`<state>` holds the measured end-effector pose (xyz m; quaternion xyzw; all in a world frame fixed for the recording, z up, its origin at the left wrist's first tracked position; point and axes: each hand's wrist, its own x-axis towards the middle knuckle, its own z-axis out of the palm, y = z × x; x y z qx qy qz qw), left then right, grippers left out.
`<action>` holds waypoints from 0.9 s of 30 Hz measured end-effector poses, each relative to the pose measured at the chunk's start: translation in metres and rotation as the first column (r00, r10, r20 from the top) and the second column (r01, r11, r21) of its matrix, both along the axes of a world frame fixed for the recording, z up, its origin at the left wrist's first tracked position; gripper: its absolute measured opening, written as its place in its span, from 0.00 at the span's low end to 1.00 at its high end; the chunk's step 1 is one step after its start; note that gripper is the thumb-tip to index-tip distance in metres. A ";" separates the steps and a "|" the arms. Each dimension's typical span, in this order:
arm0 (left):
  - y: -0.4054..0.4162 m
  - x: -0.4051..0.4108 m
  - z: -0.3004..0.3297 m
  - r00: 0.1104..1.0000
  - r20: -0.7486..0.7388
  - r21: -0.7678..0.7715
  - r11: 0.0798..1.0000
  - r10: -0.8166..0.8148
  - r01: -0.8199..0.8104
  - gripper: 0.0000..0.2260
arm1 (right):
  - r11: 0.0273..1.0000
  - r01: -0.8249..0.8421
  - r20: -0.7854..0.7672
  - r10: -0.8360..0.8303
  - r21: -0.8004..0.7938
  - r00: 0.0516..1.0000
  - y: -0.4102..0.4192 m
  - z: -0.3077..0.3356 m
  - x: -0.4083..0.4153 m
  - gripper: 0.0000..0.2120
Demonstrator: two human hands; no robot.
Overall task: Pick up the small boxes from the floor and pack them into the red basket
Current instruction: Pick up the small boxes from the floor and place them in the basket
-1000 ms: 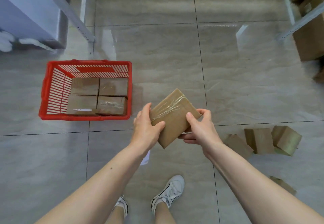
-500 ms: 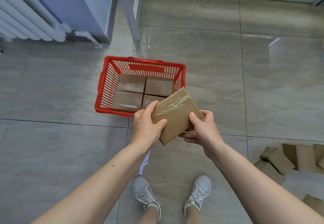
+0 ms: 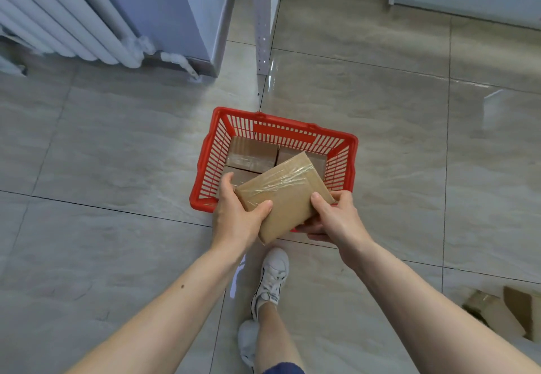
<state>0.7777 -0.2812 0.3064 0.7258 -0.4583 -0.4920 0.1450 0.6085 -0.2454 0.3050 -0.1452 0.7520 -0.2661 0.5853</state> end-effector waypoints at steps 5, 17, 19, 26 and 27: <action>-0.045 0.006 -0.011 0.995 -0.008 -0.010 0.995 0.100 -0.100 0.29 | 0.999 -0.023 0.007 0.023 0.029 1.000 -0.048 -0.015 0.006 0.15; -0.119 0.049 -0.061 0.995 -0.084 0.065 0.996 -0.049 0.055 0.30 | 0.973 0.224 0.084 -0.228 0.050 0.970 -0.109 -0.065 0.060 0.17; -0.129 0.056 -0.069 0.993 -0.108 0.104 0.993 -0.035 0.046 0.27 | 0.955 0.295 0.087 -0.298 0.043 0.951 -0.116 -0.077 0.071 0.17; -0.155 0.061 -0.139 0.980 -0.086 0.147 0.970 -0.180 0.191 0.26 | 0.929 0.366 0.063 -0.369 0.061 0.927 -0.128 -0.145 0.089 0.12; -0.158 0.059 -0.151 0.977 -0.096 0.154 0.966 -0.192 0.205 0.25 | 0.928 0.367 0.044 -0.370 0.069 0.928 -0.131 -0.159 0.088 0.12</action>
